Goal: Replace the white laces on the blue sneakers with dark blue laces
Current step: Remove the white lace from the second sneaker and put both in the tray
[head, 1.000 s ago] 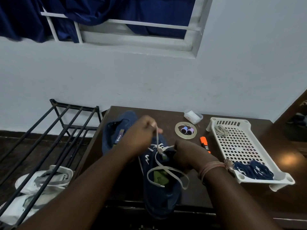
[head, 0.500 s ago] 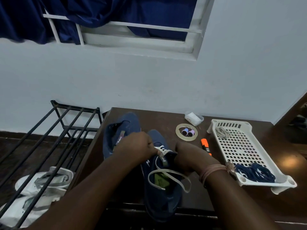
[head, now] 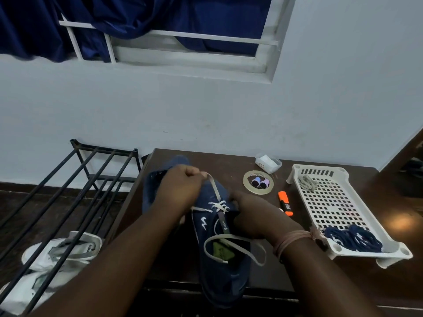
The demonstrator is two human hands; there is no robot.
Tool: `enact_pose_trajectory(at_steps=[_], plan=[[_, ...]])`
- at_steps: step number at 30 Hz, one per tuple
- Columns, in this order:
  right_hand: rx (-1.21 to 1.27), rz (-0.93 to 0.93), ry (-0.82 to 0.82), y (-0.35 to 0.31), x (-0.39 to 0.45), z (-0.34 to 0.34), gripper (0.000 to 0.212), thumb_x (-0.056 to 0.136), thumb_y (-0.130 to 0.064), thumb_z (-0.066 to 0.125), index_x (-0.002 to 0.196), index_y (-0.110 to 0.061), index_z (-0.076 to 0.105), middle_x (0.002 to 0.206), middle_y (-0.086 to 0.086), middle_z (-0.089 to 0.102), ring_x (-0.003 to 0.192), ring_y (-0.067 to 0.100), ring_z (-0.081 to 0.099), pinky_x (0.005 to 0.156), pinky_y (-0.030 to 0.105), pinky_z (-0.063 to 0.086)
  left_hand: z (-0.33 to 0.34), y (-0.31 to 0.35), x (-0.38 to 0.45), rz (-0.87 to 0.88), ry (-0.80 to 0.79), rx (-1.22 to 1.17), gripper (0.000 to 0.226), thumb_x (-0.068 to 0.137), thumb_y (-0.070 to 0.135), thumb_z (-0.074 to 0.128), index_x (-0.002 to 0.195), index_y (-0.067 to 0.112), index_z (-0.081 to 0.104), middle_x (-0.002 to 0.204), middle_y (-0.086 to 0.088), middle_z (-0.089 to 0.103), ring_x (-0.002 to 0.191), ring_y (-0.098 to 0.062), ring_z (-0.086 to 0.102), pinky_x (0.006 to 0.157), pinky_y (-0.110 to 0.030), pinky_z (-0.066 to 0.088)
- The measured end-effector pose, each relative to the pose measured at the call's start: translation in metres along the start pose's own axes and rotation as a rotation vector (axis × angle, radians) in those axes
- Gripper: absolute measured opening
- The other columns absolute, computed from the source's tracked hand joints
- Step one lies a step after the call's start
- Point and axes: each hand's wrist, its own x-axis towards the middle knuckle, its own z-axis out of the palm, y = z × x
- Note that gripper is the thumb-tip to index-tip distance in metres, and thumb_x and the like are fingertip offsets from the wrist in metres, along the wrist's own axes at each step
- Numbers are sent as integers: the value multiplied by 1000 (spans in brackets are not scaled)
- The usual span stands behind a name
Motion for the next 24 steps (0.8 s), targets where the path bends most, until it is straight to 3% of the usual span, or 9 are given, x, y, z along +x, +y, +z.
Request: enact_pose_trajectory(at_steps=[2, 4, 7, 13, 17, 19, 21, 24], plan=[[-31, -103, 98, 2, 9, 9, 34, 89, -22, 64, 121, -22, 54, 116, 6, 58, 99, 24, 60, 86, 36, 52, 9, -6, -6, 92, 11, 364, 40, 77, 51, 67, 107, 24, 66, 110, -5, 68, 98, -22, 65, 86, -41, 56], [-102, -170, 171, 4, 18, 19, 29, 86, -23, 67, 113, -23, 56, 110, 5, 56, 93, 23, 59, 82, 37, 53, 18, -8, -10, 135, -78, 534, 51, 67, 56, 68, 106, 23, 63, 108, -4, 61, 95, -22, 62, 83, -38, 54], [-186, -222, 245, 8, 27, 32, 24, 84, -22, 66, 106, -23, 58, 106, 2, 55, 90, 24, 60, 76, 38, 53, 27, -14, -16, 72, -231, 526, 23, 83, 33, 69, 96, 14, 65, 94, -4, 67, 88, -23, 66, 75, -31, 53], [-133, -188, 502, 10, 33, 42, 2, 88, -21, 51, 88, -21, 52, 85, -3, 55, 76, 22, 55, 60, 33, 39, 27, -27, -8, 55, -193, 525, 13, 88, 24, 55, 82, 14, 60, 88, -8, 72, 80, -28, 71, 77, -37, 59], [468, 74, 549, 9, 34, 30, 15, 92, -22, 42, 81, -15, 48, 75, 3, 57, 72, 22, 55, 62, 34, 39, 25, -28, -5, 33, -208, 504, 9, 83, 16, 55, 74, 14, 54, 84, -11, 70, 80, -31, 71, 73, -37, 60], [767, 120, 556, 10, 35, 13, 18, 82, -27, 41, 69, -16, 47, 78, 13, 62, 74, 32, 58, 68, 41, 48, 24, -26, -5, 20, -213, 494, 7, 81, 15, 55, 75, 13, 53, 89, -16, 71, 81, -33, 71, 76, -42, 61], [1106, 124, 556, 10, 33, -5, 14, 68, -30, 45, 57, -22, 46, 78, 15, 65, 73, 31, 55, 63, 38, 44, 24, -25, -6, 16, -218, 488, 13, 84, 16, 56, 73, 14, 51, 91, -16, 71, 82, -33, 71, 78, -43, 61], [1513, -52, 566, 7, 24, -24, 23, 73, -33, 55, 57, -19, 46, 65, 3, 58, 66, 18, 46, 58, 32, 24, 24, -25, -5, 12, -217, 481, 14, 86, 15, 56, 74, 16, 51, 92, -15, 71, 85, -33, 72, 79, -43, 61]])
